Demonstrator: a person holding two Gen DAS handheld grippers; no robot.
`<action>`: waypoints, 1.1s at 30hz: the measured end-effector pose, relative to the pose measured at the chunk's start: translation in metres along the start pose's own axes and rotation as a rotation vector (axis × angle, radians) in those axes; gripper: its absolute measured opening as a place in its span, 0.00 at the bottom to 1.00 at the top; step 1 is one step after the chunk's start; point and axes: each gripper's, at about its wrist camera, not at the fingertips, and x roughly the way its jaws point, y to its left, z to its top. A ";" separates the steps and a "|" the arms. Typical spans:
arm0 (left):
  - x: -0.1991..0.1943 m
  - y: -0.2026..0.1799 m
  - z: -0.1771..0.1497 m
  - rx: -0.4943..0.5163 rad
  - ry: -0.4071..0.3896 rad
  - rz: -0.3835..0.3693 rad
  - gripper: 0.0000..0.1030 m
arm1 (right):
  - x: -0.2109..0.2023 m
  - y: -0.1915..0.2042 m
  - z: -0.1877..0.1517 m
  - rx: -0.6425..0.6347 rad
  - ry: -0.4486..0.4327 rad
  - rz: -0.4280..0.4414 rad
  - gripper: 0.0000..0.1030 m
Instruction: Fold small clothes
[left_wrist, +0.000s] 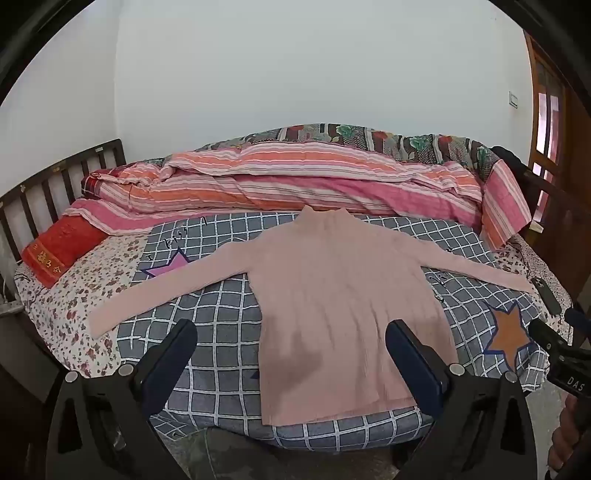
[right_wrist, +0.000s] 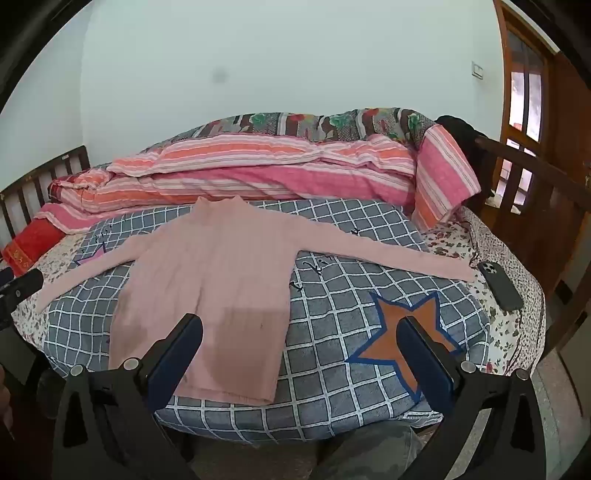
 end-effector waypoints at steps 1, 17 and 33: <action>0.000 0.000 0.000 -0.001 -0.001 -0.003 0.99 | -0.001 0.000 0.000 -0.002 0.000 0.001 1.00; 0.009 0.004 -0.004 -0.006 0.029 0.018 0.99 | -0.002 0.004 -0.001 -0.013 0.014 -0.001 1.00; 0.002 0.001 -0.003 0.002 0.009 0.016 0.99 | -0.009 -0.001 0.002 0.010 -0.007 0.007 1.00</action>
